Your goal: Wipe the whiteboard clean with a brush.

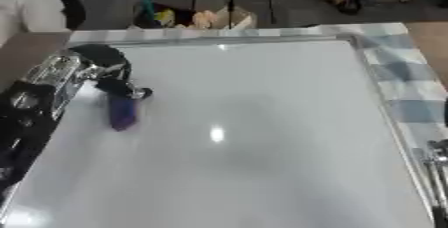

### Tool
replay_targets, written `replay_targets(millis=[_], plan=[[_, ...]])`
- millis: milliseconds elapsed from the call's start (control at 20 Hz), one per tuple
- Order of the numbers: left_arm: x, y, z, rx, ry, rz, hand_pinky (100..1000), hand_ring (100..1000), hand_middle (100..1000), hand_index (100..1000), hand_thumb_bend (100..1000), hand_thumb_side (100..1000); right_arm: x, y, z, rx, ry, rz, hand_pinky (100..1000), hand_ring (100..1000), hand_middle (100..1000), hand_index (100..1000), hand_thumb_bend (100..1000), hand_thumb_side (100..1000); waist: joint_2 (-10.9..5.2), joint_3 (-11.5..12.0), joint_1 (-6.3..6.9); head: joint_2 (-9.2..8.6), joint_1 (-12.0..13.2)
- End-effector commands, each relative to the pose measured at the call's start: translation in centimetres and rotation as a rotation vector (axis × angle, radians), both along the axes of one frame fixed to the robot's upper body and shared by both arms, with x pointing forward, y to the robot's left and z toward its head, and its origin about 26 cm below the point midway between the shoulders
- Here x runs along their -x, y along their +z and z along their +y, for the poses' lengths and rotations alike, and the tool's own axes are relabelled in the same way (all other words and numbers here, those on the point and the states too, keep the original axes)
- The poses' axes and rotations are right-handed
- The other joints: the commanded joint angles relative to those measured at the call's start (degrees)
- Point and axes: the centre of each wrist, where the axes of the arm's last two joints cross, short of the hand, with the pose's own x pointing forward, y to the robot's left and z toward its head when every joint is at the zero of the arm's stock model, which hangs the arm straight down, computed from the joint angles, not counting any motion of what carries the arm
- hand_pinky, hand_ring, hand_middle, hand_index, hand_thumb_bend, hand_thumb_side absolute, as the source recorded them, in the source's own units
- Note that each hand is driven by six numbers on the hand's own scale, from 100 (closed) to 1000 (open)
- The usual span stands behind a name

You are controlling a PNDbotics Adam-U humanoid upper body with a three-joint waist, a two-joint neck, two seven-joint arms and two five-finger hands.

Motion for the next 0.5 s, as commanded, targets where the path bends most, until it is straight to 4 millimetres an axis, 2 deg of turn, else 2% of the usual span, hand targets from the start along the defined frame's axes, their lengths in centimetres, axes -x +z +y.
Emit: replay_targets(millis=[50,500], plan=[[0.2,1.7,0.2,-0.002,0.001,-0.040,352,502,496,687,475,1000,0.3,0.6,-0.1,0.000,0.005,-0.022,774,856,664,787,100,868,-1.68,0.2,-0.25,0.52,-0.2],[0.0,0.4,0.6,-0.080,0.048,-0.036,377,522,509,706,487,1000,0.3,0.6,0.0,-0.003,0.010,-0.024,774,855,665,787,100,865,-2.15,0.3,-0.46,0.33,0.0]])
